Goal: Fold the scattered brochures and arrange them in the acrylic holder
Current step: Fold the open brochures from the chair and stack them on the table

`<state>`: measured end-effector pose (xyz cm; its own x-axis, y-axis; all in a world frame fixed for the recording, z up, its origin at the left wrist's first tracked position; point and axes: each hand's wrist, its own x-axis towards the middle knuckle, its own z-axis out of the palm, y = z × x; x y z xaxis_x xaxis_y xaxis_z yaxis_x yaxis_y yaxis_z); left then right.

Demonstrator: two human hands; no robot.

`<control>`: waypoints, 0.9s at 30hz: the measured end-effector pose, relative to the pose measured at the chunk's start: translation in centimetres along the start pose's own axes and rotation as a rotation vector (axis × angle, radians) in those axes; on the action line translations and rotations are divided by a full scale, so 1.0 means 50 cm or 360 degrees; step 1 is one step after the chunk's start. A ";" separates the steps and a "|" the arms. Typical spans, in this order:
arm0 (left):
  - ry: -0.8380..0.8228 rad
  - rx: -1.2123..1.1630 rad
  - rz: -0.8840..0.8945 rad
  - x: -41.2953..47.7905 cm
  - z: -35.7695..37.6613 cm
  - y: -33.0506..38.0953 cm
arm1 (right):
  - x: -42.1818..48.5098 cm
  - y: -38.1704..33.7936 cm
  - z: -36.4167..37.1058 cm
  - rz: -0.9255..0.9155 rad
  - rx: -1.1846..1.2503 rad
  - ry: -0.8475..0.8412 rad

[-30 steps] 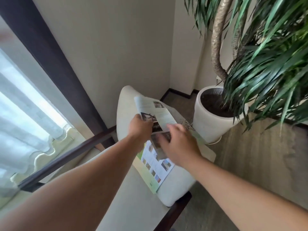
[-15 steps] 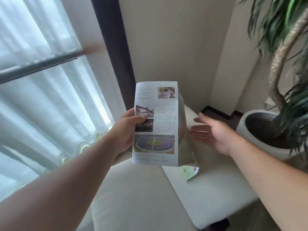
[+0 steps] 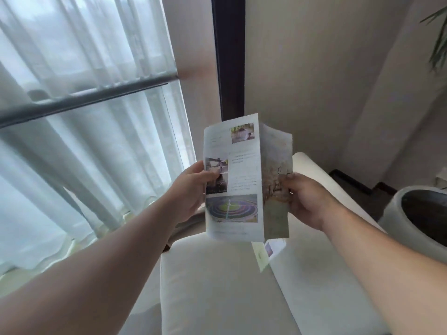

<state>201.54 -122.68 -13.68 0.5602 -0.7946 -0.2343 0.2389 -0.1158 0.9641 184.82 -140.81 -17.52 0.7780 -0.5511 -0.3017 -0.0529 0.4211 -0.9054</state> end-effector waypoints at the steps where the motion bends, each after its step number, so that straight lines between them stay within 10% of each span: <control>1: 0.0133 0.0190 -0.0013 0.001 -0.006 -0.004 | 0.001 -0.004 0.014 -0.0037 0.0018 0.0021; 4: 0.0433 0.0521 -0.0129 -0.005 -0.010 -0.018 | 0.003 -0.011 0.061 -0.0124 -0.0013 0.0103; 9: 0.0128 -0.0040 -0.0276 -0.022 0.003 -0.013 | 0.004 0.005 0.126 -0.0216 -0.0162 0.0154; 27: 0.0137 -0.0219 -0.0591 -0.031 0.003 -0.025 | -0.029 0.022 0.182 -0.0240 -0.0191 -0.0058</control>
<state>200.23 -121.40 -14.52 0.4787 -0.6604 -0.5785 0.5379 -0.3002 0.7877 189.33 -132.99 -15.35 0.8049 -0.5739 -0.1507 -0.0066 0.2453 -0.9694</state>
